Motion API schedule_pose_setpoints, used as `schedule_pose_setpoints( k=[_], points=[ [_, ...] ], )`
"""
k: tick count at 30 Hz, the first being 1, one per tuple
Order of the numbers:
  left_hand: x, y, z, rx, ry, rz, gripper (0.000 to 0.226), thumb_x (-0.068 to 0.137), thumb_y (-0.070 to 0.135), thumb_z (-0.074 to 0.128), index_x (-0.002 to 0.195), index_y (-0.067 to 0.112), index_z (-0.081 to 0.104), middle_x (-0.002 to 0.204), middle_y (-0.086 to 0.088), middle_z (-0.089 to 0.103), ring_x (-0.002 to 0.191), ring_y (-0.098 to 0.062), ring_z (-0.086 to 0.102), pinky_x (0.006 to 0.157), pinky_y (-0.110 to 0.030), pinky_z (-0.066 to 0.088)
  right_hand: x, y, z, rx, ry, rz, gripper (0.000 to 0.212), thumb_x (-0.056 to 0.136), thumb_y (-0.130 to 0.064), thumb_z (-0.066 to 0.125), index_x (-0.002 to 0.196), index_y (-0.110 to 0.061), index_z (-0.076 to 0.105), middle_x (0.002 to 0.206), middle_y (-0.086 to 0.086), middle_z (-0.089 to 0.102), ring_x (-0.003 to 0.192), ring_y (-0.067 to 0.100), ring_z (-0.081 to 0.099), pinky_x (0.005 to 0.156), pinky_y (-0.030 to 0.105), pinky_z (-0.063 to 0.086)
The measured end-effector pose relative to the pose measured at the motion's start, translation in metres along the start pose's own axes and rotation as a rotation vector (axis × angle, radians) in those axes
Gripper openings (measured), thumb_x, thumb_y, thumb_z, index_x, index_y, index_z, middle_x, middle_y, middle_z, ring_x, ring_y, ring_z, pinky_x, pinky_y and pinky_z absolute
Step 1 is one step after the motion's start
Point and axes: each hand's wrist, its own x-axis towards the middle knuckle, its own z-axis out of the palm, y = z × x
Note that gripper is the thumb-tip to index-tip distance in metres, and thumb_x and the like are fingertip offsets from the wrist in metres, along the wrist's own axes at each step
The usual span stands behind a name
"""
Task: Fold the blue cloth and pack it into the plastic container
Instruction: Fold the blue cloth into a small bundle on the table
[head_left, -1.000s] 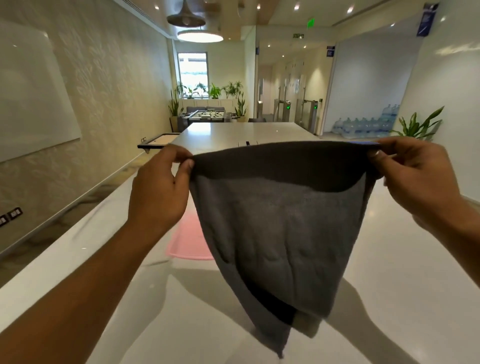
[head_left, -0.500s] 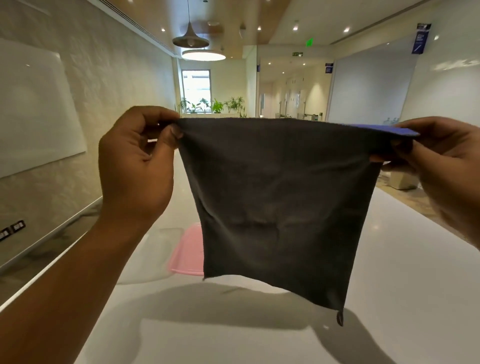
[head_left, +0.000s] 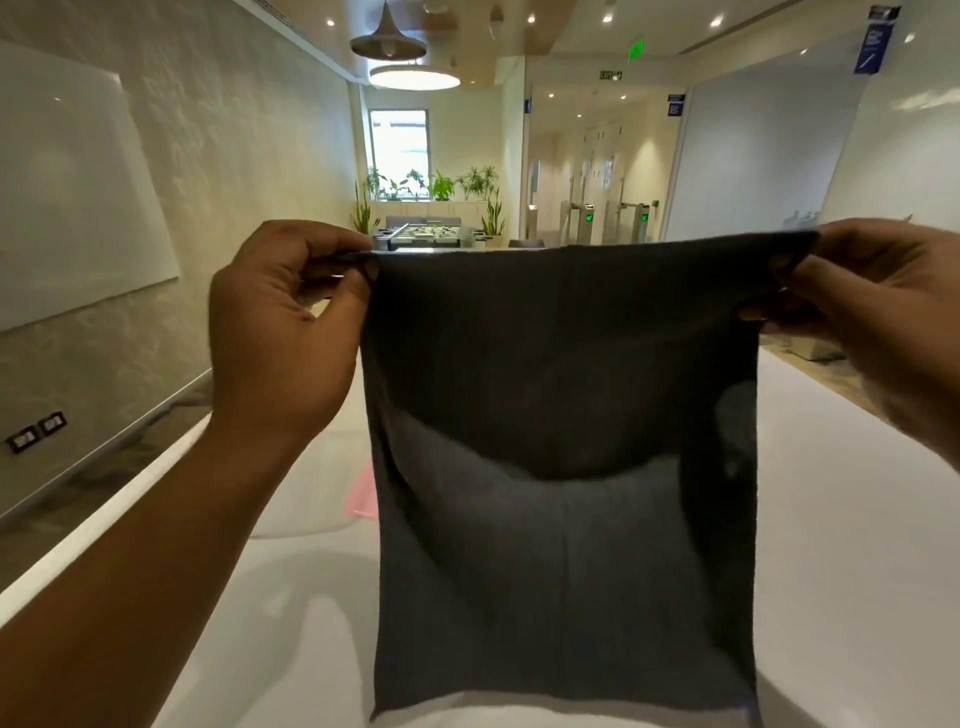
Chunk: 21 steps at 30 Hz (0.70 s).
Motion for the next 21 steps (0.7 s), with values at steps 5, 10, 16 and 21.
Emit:
schedule_pose_setpoints(
  k=[5, 10, 16, 21],
  points=[
    [-0.024, -0.033, 0.019, -0.013, -0.091, -0.167, 0.018, 0.088, 0.010, 0.067, 0.103, 0.021, 0.067, 0.103, -0.002, 0.069, 0.089, -0.009, 0.066, 0.081, -0.008, 0.049, -0.009, 0.042, 0.023, 0.001, -0.053, 0.183, 0.024, 0.093, -0.004, 0.057, 0.088, -0.021, 0.073, 0.079, -0.002, 0.079, 0.082, 0.021, 0.075, 0.079, 0.032, 0.061],
    [-0.073, -0.058, 0.023, 0.048, -0.259, -0.253, 0.017, 0.088, 0.012, 0.067, 0.104, 0.018, 0.068, 0.101, 0.001, 0.068, 0.087, -0.005, 0.064, 0.077, -0.002, 0.046, -0.046, 0.084, 0.030, -0.050, -0.086, 0.269, 0.019, 0.090, -0.009, 0.062, 0.090, -0.025, 0.074, 0.091, 0.005, 0.077, 0.094, 0.026, 0.072, 0.086, 0.038, 0.058],
    [-0.129, -0.073, 0.022, 0.046, -0.447, -0.298, 0.023, 0.085, 0.001, 0.067, 0.097, 0.021, 0.066, 0.101, -0.002, 0.067, 0.088, -0.005, 0.064, 0.081, -0.005, 0.046, -0.103, 0.118, 0.033, -0.124, -0.092, 0.403, 0.020, 0.085, -0.002, 0.067, 0.095, -0.017, 0.073, 0.098, 0.006, 0.075, 0.092, 0.020, 0.072, 0.088, 0.038, 0.057],
    [-0.164, -0.078, 0.013, 0.011, -0.454, -0.325, 0.022, 0.086, 0.006, 0.068, 0.095, 0.026, 0.068, 0.099, 0.004, 0.068, 0.091, 0.001, 0.064, 0.081, -0.007, 0.046, -0.141, 0.129, 0.030, -0.072, -0.071, 0.486, 0.019, 0.082, 0.003, 0.069, 0.085, -0.015, 0.073, 0.104, -0.002, 0.075, 0.099, 0.009, 0.071, 0.090, 0.020, 0.053]
  ],
)
